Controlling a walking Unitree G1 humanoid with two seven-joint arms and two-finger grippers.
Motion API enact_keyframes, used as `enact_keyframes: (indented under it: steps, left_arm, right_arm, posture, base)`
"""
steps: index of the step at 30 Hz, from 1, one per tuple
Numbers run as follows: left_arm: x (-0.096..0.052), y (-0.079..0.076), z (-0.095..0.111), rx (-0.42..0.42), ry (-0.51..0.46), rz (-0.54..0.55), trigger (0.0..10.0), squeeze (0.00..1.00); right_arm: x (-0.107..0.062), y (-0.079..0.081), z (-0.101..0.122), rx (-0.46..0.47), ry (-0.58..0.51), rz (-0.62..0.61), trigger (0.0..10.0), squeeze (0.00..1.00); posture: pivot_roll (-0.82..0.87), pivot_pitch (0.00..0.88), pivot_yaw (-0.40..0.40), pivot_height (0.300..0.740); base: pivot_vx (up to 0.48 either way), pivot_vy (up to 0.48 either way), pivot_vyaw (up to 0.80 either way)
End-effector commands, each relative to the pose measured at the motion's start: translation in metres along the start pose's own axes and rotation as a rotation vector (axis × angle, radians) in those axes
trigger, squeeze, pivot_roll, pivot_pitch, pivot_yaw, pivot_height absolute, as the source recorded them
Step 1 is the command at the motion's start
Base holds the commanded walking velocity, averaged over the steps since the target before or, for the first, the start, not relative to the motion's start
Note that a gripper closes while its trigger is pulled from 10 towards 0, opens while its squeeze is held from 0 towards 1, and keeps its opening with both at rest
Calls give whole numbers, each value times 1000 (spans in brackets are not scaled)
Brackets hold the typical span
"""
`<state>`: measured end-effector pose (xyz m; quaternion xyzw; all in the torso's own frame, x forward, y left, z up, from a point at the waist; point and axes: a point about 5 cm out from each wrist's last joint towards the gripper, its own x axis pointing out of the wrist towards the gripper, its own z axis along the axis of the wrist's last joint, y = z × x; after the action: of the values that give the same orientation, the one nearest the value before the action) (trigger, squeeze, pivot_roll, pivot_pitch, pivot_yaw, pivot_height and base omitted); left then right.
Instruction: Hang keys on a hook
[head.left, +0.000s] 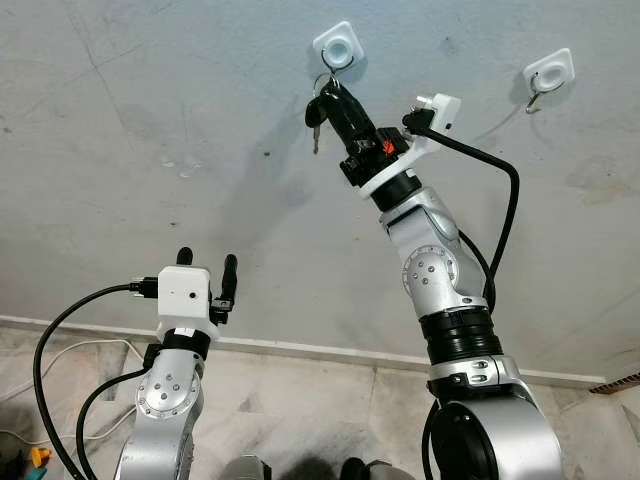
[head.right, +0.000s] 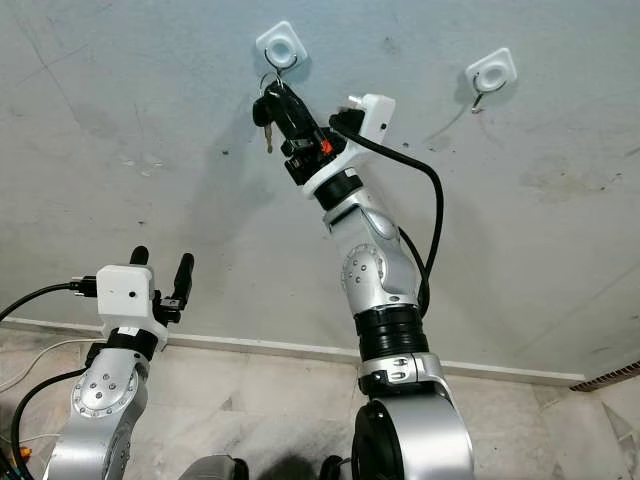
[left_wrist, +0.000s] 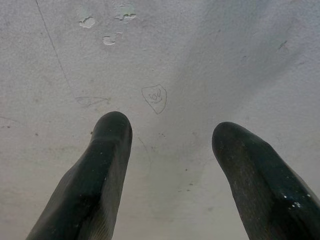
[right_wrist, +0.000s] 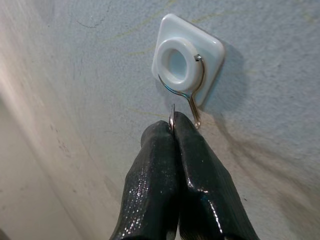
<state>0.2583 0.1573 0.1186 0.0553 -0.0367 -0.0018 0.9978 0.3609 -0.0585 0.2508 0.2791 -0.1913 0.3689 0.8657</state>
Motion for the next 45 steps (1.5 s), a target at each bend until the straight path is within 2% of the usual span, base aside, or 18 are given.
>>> enact_keyframes:
  steps: [1,13,17,30,31,32,33,34,35,37,45]
  left_arm:
    - [-2,-1,-2,0,9,-12,10000,0]
    - [-2,0,-1,0,10,-15,10000,0]
    - [-2,0,-2,0,10,-15,10000,0]
    - [-1,-1,-2,0,10,-19,10000,0]
    - [-1,-1,-2,0,9,-19,10000,0]
    - [-1,-1,-2,0,8,-20,10000,0]
    - [-1,-1,-1,0,8,-20,10000,0]
    - [-1,-1,-1,1,7,-20,10000,0]
    - [-1,-1,-1,1,7,-20,10000,0]
    - [-1,-1,-1,1,7,-20,10000,0]
    - [0,-2,-1,-1,6,-21,10000,0]
  right_arm:
    - [-14,-16,-8,20,28,-92,10000,0]
    - [-17,-20,-11,33,40,-134,10000,0]
    - [-20,-24,-17,76,56,-173,10000,0]
    - [-23,-26,-21,73,70,-192,10000,0]
    - [-23,-26,-22,72,70,-197,10000,196]
    - [-24,-27,-21,30,80,-201,10000,714]
    - [-24,-27,-21,-2,86,-204,10000,714]
    - [-24,-26,-21,-17,85,-201,10000,1000]
    - [-24,-26,-21,-22,83,-197,10000,1000]
    - [-23,-28,-20,-126,108,-217,10000,1000]
    - [-25,-30,-21,-137,109,-228,10000,1000]
  posture:
    - [189,164,-6,740]
    - [188,166,-6,740]
    - [188,167,-5,740]
    - [187,164,-2,740]
    - [186,164,-2,740]
    - [187,164,-1,740]
    - [187,163,-1,740]
    - [187,163,-1,740]
    - [188,162,-1,740]
    - [187,162,-1,740]
    - [185,160,-3,740]
  base:
    - [0,0,0]
    - [0,0,0]
    - [0,0,0]
    - [0,0,0]
    - [0,0,0]
    - [0,0,0]
    - [0,0,0]
    - [0,0,0]
    - [0,0,0]
    - [0,0,0]
    - [0,0,0]
